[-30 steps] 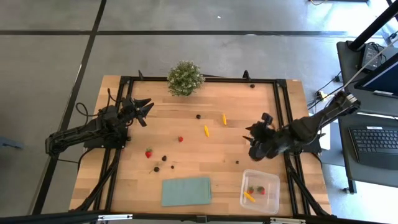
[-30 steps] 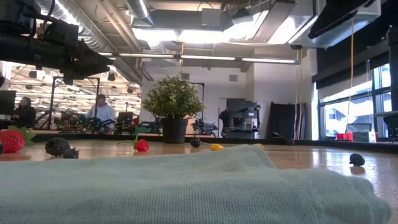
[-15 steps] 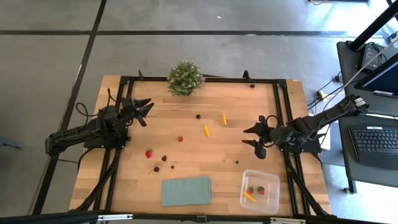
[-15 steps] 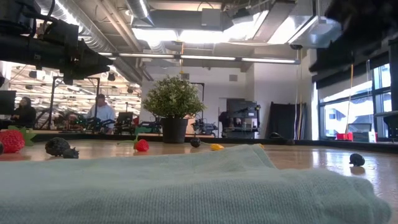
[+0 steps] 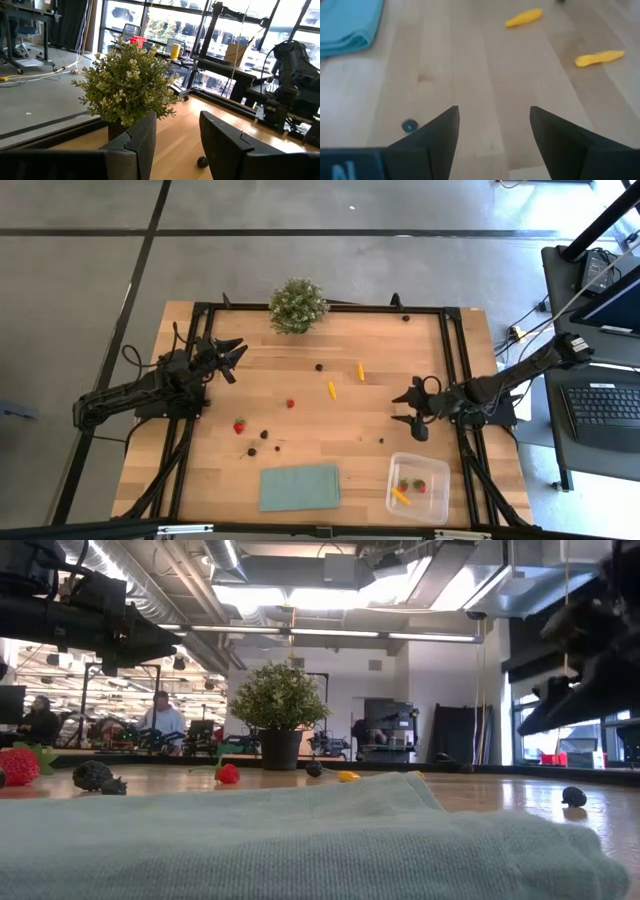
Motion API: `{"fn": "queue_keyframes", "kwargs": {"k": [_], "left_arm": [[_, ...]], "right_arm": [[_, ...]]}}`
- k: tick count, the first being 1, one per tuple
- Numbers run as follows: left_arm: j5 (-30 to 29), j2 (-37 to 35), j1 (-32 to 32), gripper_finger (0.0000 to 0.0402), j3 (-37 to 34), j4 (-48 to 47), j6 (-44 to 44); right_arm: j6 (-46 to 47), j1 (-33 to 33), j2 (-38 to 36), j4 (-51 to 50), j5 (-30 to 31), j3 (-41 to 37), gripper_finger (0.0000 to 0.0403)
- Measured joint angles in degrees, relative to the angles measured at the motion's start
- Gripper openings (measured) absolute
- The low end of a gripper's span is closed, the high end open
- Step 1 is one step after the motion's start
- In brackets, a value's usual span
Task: Pick and placing Produce into tupperware
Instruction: Put the blueberry into the transparent bin
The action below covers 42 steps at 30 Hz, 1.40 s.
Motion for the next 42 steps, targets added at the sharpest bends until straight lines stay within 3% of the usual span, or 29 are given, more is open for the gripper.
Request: {"fn": "queue_keyframes", "kwargs": {"k": [6,10,14,30,42], "left_arm": [[0.0,0.0,0.0,0.0143,0.0,0.0,0.0],[0.0,0.0,0.0,0.0143,0.0,0.0,0.0],[0.0,0.0,0.0,0.0143,0.0,0.0,0.0],[0.0,0.0,0.0,0.0143,0.0,0.0,-0.1],[0.0,0.0,0.0,0.0143,0.0,0.0,-0.1]], "right_arm": [[-7.8,0.0,0.0,2.3,1.5,-3.9,0.0249],[-7.9,0.0,0.0,5.2,1.5,-4.6,0.0247],[-16.0,0.0,0.0,6.3,-0.5,-4.9,0.0246],[-11.6,-0.3,0.0,8.9,-10.1,-6.9,0.0245],[-9.1,-0.3,0.0,12.5,-10.4,-6.9,0.0245]]}}
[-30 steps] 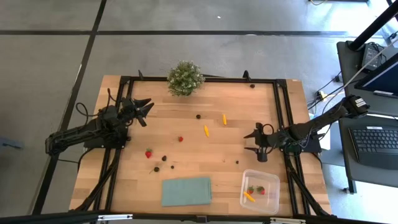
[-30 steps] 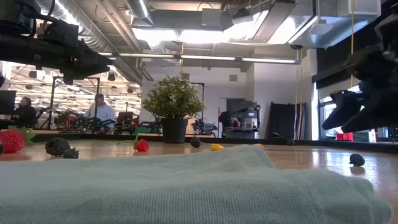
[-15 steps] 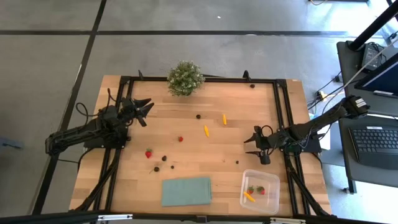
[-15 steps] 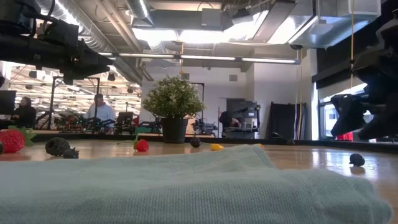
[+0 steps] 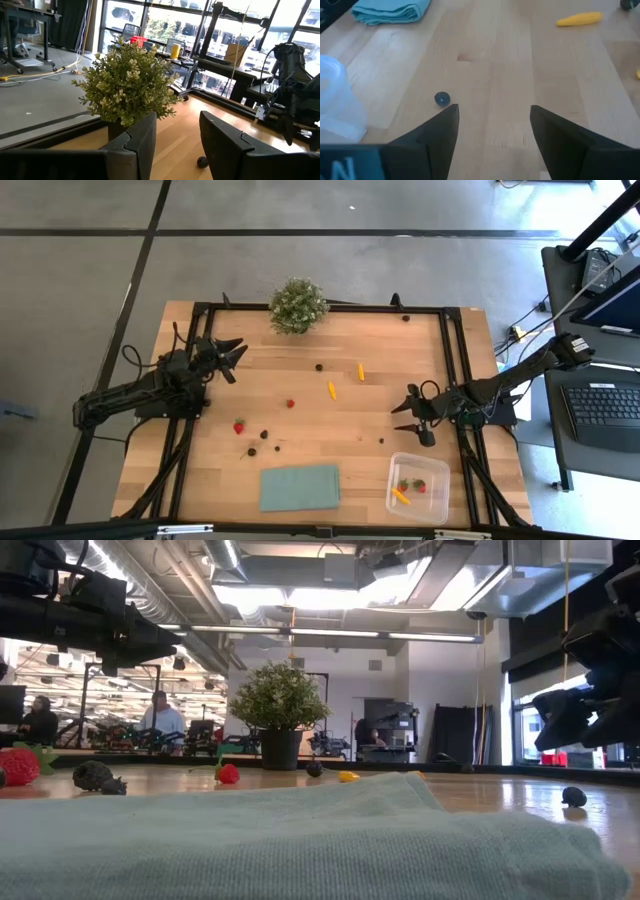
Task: Pick and placing Produce into tupperware
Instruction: Put the blueberry into the transparent bin
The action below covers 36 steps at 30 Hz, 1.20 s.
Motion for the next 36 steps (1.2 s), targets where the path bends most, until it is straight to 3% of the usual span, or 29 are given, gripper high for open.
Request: {"fn": "queue_keyframes", "kwargs": {"k": [14,21,26,36], "left_arm": [[0.0,0.0,0.0,0.0143,0.0,0.0,0.0],[-0.4,0.0,0.0,0.0143,0.0,0.0,0.1],[-0.4,0.0,0.0,0.0143,0.0,0.0,0.1],[-0.4,0.0,0.0,0.0143,0.0,0.0,0.2]], "right_arm": [[1.2,0.0,1.2,2.4,-0.7,1.8,0.0245],[-0.8,0.0,10.9,4.2,-0.7,4.5,0.0245],[-1.4,0.0,16.8,13.8,-1.4,4.1,0.0245],[-2.8,0.0,26.1,22.4,-2.8,4.0,0.0245]]}}
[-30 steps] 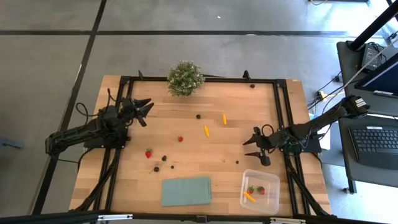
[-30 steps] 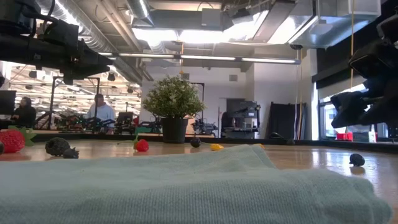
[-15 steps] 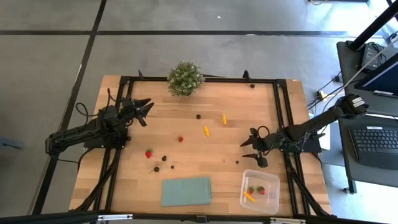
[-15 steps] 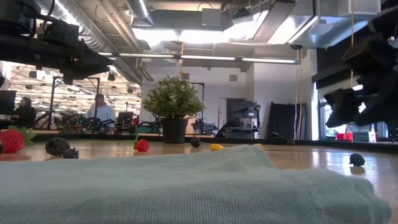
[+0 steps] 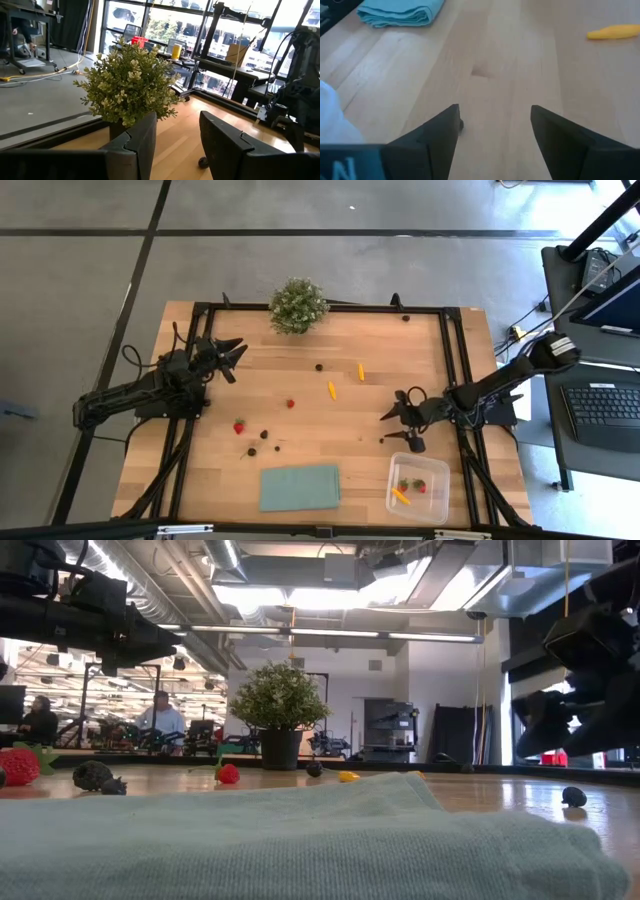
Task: Pick and placing Produce into tupperware
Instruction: Put the blueberry into the transparent bin
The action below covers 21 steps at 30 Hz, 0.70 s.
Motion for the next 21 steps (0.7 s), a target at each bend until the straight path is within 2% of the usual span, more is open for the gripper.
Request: {"fn": "queue_keyframes", "kwargs": {"k": [8,14,21], "left_arm": [[0.0,0.0,0.0,0.0143,0.0,0.0,0.0],[0.0,0.0,0.0,0.0143,0.0,0.0,0.0],[0.0,0.0,0.0,0.0143,0.0,0.0,0.0]], "right_arm": [[-0.3,0.0,5.6,1.8,-6.7,0.0,0.0246],[-2.0,0.0,8.2,6.5,-7.0,0.0,0.0246],[-3.3,0.0,11.0,6.8,-6.9,0.6,0.0246]]}}
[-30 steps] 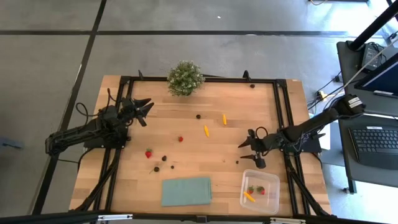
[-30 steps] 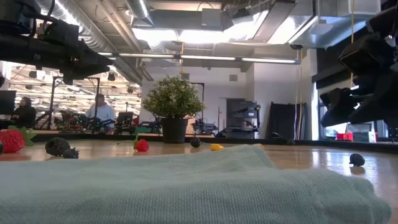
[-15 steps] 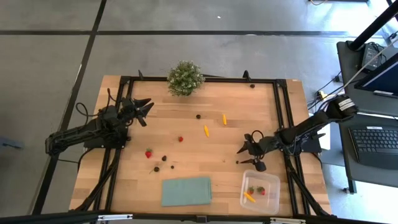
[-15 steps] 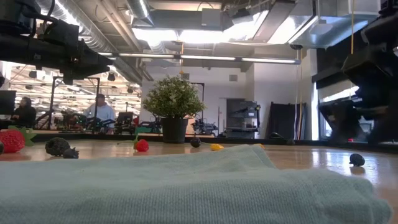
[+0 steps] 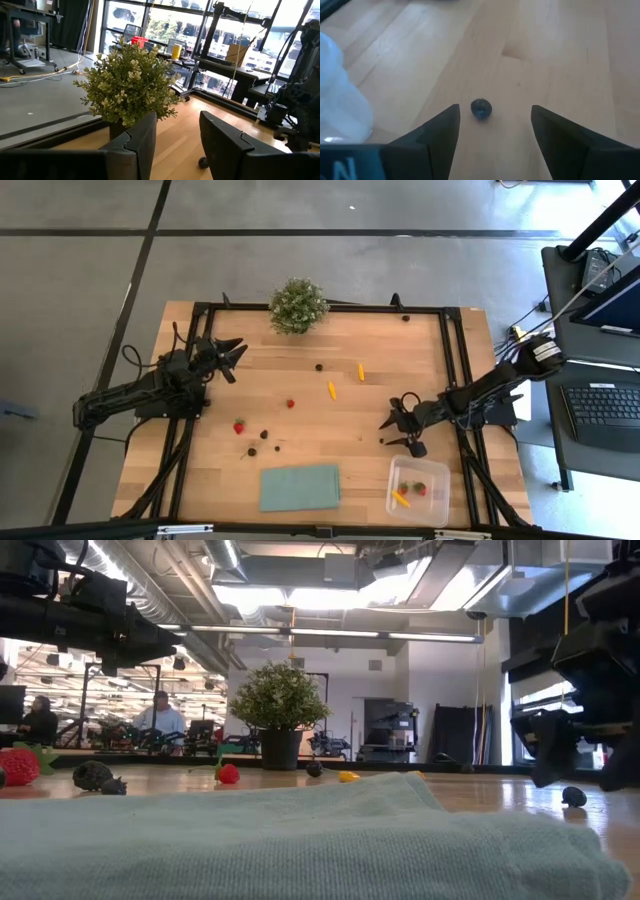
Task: Pick and placing Produce into tupperware
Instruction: Put the blueberry into the transparent bin
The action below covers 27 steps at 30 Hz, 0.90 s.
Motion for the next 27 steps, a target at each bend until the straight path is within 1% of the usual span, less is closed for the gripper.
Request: {"fn": "queue_keyframes", "kwargs": {"k": [5,11,27], "left_arm": [[0.0,0.0,0.0,0.0143,0.0,0.0,0.0],[0.0,0.0,0.0,0.0143,0.0,0.0,0.0],[0.0,0.0,0.0,0.0143,0.0,0.0,0.0]], "right_arm": [[-2.7,0.0,3.1,0.1,0.0,2.2,0.0246],[-2.9,0.0,6.3,0.5,0.1,3.1,0.0246],[-2.6,0.0,6.7,0.4,0.2,3.1,0.0246]]}}
